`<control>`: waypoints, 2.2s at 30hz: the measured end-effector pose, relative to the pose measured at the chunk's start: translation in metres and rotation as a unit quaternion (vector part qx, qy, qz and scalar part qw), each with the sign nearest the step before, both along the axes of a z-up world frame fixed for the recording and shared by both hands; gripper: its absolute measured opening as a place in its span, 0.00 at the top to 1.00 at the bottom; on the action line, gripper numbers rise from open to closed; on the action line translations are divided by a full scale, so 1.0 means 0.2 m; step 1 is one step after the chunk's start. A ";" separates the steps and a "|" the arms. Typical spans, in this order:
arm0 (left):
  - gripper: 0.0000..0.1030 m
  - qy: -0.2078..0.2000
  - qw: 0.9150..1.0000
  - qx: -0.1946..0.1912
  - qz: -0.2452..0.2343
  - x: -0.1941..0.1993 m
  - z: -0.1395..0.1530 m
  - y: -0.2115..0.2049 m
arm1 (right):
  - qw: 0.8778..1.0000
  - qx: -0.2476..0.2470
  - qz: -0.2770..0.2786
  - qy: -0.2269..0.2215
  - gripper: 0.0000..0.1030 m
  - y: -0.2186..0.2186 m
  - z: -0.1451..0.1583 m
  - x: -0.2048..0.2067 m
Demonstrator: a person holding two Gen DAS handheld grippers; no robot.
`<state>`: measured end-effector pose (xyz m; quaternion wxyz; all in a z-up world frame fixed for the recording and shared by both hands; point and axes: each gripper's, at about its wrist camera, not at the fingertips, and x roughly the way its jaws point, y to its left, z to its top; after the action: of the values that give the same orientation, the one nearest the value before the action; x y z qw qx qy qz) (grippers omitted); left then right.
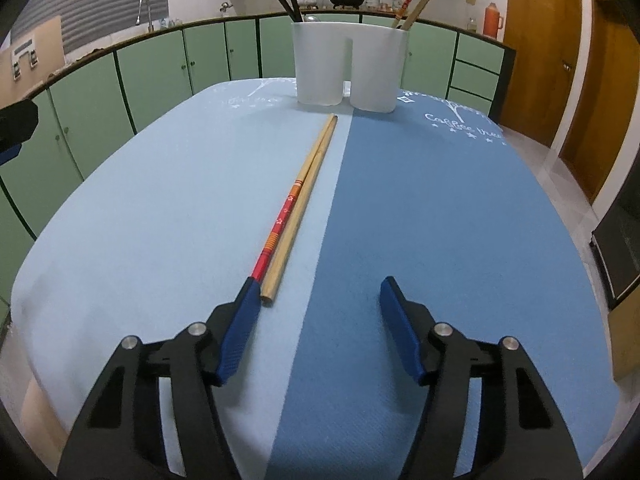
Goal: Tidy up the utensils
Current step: 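Move both open grippers back to the last two chopsticks on the mat, then grasp the plain wooden chopstick with the right gripper, then grasp the red-patterned chopstick with the left gripper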
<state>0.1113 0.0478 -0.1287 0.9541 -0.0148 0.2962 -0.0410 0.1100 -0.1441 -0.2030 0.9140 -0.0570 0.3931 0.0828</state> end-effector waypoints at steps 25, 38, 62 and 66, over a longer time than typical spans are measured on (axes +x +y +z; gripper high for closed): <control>0.11 0.047 0.999 0.011 -0.025 0.08 -0.17 -0.20 | 0.997 0.069 -0.020 -0.007 0.94 -0.21 0.09 -0.02; 0.35 0.107 0.993 0.001 -0.055 0.19 -0.39 -0.47 | 0.992 0.112 -0.063 -0.018 0.94 -0.48 0.14 -0.05; 0.95 0.084 0.995 0.029 -0.047 0.19 -0.37 -0.60 | 0.992 0.104 -0.056 -0.037 0.94 -0.53 0.20 -0.06; 0.95 0.065 0.996 0.031 -0.056 0.15 -0.27 -0.59 | 0.993 0.091 -0.047 -0.060 0.94 -0.52 0.29 -0.08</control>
<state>0.1407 -0.0703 -0.1822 0.9291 0.0292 0.3588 -0.0844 0.0947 -0.2482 -0.1451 0.9401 0.0400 0.3309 0.0714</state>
